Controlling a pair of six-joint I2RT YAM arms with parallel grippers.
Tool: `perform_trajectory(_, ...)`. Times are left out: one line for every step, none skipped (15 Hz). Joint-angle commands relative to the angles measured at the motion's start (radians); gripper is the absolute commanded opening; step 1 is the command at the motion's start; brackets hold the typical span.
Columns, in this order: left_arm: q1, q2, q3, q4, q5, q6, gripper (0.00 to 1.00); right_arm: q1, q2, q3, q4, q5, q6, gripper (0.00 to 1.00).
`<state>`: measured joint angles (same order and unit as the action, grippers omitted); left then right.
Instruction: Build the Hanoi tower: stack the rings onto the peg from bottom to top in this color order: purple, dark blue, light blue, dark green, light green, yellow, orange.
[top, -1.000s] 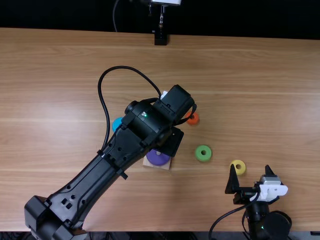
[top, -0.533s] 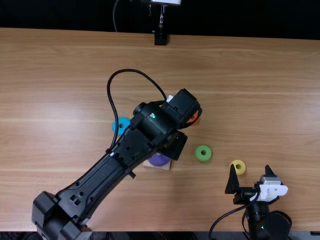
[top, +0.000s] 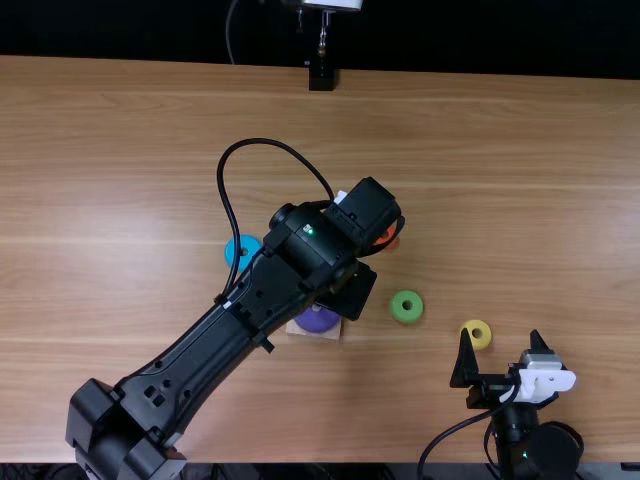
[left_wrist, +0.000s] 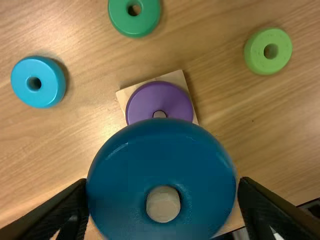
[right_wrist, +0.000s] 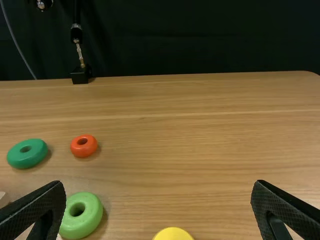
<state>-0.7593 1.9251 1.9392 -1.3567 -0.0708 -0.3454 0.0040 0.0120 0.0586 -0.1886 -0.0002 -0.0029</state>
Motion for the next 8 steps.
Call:
perform_trajectory(0.003, 0.002, -0.028, -0.005, 0.008, -0.004, 1.0, -0.006, -0.012, -0.042, -0.065, 0.011, -0.006, 1.0)
perform_trajectory(0.012, 0.002, -0.028, 0.004, 0.008, -0.004, 1.0, -0.002, -0.012, -0.042, -0.065, 0.011, -0.006, 1.0)
perform_trajectory(0.021, 0.0, -0.026, 0.007, 0.008, -0.004, 1.0, -0.006, -0.012, -0.042, -0.065, 0.011, -0.006, 1.0)
perform_trajectory(0.023, 0.0, -0.026, 0.009, 0.008, -0.002, 1.0, -0.002, -0.012, -0.042, -0.065, 0.011, -0.006, 1.0)
perform_trajectory(0.025, 0.0, -0.025, 0.011, 0.008, -0.002, 1.0, -0.002, -0.012, -0.042, -0.065, 0.011, -0.006, 1.0)
perform_trajectory(0.025, -0.002, -0.022, 0.011, 0.008, -0.002, 1.0, -0.006, -0.012, -0.042, -0.065, 0.011, -0.006, 1.0)
perform_trajectory(0.034, -0.002, -0.016, 0.013, 0.008, -0.001, 1.0, -0.002, -0.012, -0.042, -0.065, 0.011, -0.006, 1.0)
perform_trajectory(0.044, -0.003, -0.009, 0.024, 0.008, -0.001, 1.0, -0.006, -0.012, -0.042, -0.065, 0.011, -0.006, 1.0)
